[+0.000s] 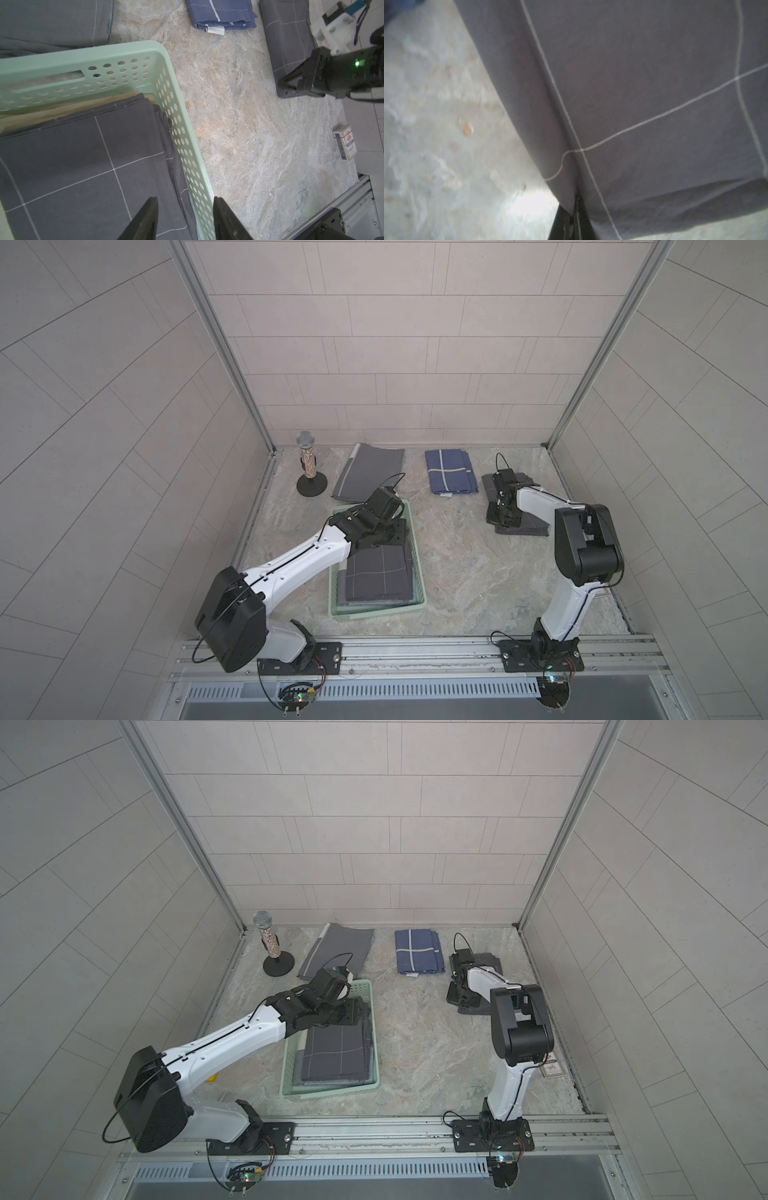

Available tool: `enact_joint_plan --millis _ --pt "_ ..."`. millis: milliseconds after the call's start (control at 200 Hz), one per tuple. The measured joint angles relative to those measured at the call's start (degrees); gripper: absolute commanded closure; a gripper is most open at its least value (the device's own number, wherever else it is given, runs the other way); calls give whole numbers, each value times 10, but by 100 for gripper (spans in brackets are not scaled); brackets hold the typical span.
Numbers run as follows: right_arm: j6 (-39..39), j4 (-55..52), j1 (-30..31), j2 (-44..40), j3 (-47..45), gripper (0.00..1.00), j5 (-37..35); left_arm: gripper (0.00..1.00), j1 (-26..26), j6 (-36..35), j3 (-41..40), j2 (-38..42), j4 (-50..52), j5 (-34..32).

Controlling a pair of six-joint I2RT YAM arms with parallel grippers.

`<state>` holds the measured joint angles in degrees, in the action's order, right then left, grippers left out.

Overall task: Put the folded pillowcase in the basket
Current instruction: Move the pillowcase to the center of the board.

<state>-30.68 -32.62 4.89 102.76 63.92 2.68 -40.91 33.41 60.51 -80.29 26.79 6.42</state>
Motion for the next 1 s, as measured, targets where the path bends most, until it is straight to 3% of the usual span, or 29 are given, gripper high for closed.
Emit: enact_joint_plan --millis 100,275,380,560,766,876,996 --pt "-34 16 45 -78 -94 100 27 51 -2 3 4 0 3 1" --pt "-116 26 179 -200 -215 99 57 51 -14 7 19 4 7 0" --pt "-177 30 248 -242 -247 78 59 51 -25 10 22 7 7 0" --pt "-235 46 310 -268 -250 65 66 50 -40 14 31 4 13 0" --pt "-238 3 277 -377 -219 55 43 48 -50 15 108 -47 11 10" --pt "-213 -25 170 -447 -217 51 32 45 -57 17 162 -106 1 27" --pt "-179 -49 43 -469 -224 41 34 41 -70 17 232 -193 -6 49"
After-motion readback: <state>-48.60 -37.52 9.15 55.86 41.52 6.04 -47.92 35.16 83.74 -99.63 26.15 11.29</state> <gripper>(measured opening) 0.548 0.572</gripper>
